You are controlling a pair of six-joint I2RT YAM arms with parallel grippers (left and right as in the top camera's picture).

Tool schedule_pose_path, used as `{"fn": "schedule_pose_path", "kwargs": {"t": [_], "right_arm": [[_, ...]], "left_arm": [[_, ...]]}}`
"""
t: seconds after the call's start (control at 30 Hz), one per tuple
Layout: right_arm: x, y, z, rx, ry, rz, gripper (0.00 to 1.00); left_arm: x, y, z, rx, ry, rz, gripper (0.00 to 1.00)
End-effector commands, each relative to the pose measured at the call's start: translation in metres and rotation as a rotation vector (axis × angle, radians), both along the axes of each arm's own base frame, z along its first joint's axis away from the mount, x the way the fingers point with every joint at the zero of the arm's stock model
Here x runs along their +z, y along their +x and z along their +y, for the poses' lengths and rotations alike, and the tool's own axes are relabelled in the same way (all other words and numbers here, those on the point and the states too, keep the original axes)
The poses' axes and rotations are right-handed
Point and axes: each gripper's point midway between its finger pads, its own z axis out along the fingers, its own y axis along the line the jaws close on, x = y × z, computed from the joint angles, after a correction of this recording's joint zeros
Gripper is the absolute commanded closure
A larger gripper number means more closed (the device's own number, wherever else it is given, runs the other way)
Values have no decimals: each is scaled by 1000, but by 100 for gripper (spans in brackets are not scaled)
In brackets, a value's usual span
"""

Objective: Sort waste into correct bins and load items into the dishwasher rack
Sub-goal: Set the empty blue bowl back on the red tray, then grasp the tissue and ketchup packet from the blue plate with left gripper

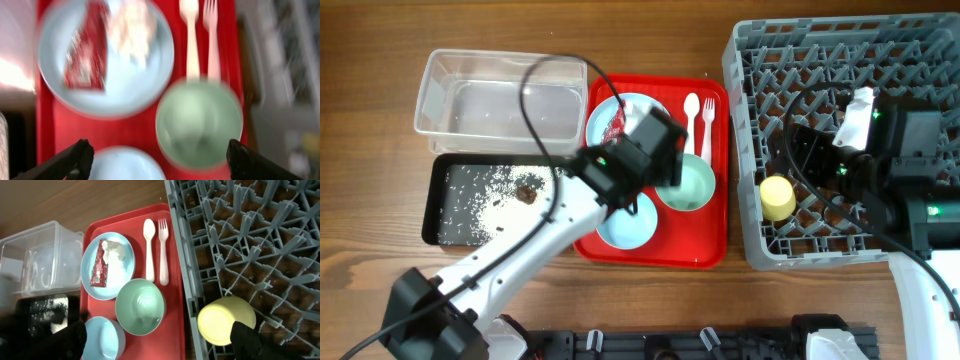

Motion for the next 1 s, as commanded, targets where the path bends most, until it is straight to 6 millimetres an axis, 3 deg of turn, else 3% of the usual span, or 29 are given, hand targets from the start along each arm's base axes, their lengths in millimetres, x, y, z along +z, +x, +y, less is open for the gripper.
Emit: {"fn": "schedule_pose_path", "kwargs": {"t": [0.0, 0.1, 0.17, 0.37, 0.47, 0.63, 0.73, 0.77, 0.83, 0.97], "right_arm": [[-1, 4, 1, 4, 10, 13, 6], [-4, 5, 1, 4, 10, 24, 7], [-5, 6, 1, 4, 10, 27, 7], [-7, 6, 1, 4, 10, 32, 7], [-7, 6, 1, 4, 10, 36, 7], [-7, 6, 1, 4, 10, 35, 7], [-8, 5, 1, 4, 10, 40, 7], [-8, 4, 1, 4, 10, 42, 7], [-9, 4, 1, 4, 10, 47, 7], [-10, 2, 1, 4, 10, 54, 7]], "left_arm": [[2, 50, 30, 59, 69, -113, 23], [-29, 81, 44, 112, 78, -92, 27], [-54, 91, 41, 66, 75, -55, 29], [-127, 99, 42, 7, 168, 33, 32], [-143, 102, 51, 29, 223, 40, 32], [-161, 102, 51, 28, 234, 57, 43], [-167, 102, 52, 28, 240, 66, 56], [-167, 102, 52, 28, 239, 66, 72], [-165, 101, 51, 26, 239, 65, 95], [-135, 96, 53, 30, 227, 49, 96]]}}
